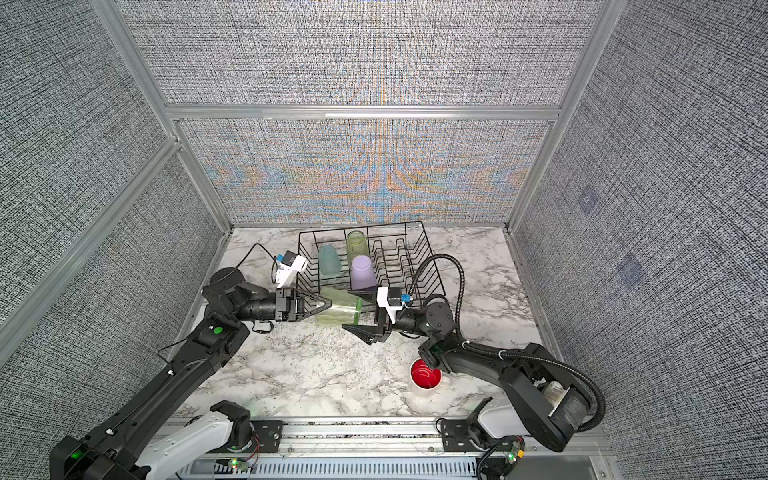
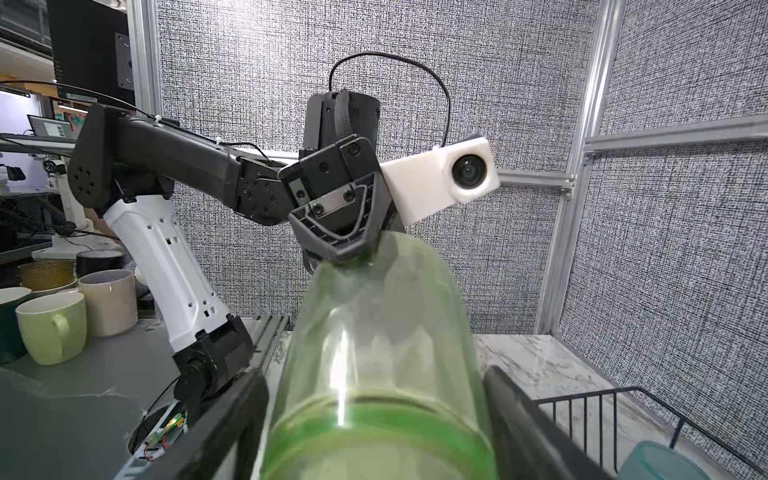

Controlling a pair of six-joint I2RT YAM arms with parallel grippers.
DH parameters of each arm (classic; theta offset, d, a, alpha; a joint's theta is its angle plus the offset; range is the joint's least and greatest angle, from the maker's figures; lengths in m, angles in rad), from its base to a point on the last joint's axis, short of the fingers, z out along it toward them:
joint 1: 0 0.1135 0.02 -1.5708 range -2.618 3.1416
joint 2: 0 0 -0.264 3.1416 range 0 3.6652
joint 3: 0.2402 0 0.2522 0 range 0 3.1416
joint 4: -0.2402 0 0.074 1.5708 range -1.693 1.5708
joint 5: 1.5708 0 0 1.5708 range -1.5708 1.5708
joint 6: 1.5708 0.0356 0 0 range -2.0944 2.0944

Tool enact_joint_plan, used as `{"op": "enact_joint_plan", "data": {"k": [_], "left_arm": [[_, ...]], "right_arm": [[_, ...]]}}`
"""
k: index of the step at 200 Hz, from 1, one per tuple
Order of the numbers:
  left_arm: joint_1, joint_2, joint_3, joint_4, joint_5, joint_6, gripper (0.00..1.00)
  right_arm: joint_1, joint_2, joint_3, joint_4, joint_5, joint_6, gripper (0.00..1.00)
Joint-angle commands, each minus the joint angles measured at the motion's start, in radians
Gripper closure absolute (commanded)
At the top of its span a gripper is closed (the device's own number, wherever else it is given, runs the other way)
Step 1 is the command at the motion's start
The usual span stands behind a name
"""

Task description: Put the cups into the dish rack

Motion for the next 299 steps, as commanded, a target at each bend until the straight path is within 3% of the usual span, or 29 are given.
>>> {"op": "enact_joint_plan", "data": {"k": [1,69,83,99,124,154,173,192,238,277,299], "left_arm": [[0.000,0.006,0.013,0.044,-0.013,0.015,1.00],[0.001,0.006,0.058,0.021,-0.053,0.032,0.98],[0.003,0.011,0.064,0.013,-0.063,0.038,0.91],[0.009,0.021,0.086,-0.059,-0.079,0.090,0.69],[0.063,0.018,0.113,-0.227,-0.128,0.194,0.45],[0.118,-0.022,0.127,-0.553,-0.381,0.380,0.37],[0.139,-0.039,0.098,-0.634,-0.490,0.411,0.33],[0.159,-0.072,0.068,-0.742,-0.676,0.428,0.31],[0.227,-0.137,0.049,-1.017,-1.115,0.417,0.30],[0.234,-0.209,-0.030,-1.064,-1.280,0.398,0.28],[0.235,-0.224,-0.066,-1.062,-1.293,0.366,0.21]], "right_arm": [[0.002,0.006,0.012,0.050,-0.013,0.012,0.23],[0.001,0.019,-0.009,0.050,0.017,-0.014,0.30],[-0.001,0.027,-0.002,0.049,0.025,-0.011,0.32],[-0.004,0.032,0.001,0.044,0.047,-0.010,0.34],[-0.020,0.038,0.034,-0.044,0.081,-0.031,0.35],[-0.030,-0.024,0.143,-0.471,0.112,-0.150,0.38],[-0.023,-0.045,0.251,-0.816,0.163,-0.260,0.38],[-0.015,-0.027,0.396,-1.143,0.228,-0.337,0.38],[0.042,0.163,0.819,-1.749,0.425,-0.403,0.39],[0.090,0.390,1.144,-2.043,0.586,-0.379,0.39],[0.099,0.503,1.300,-2.146,0.647,-0.372,0.39]]}}
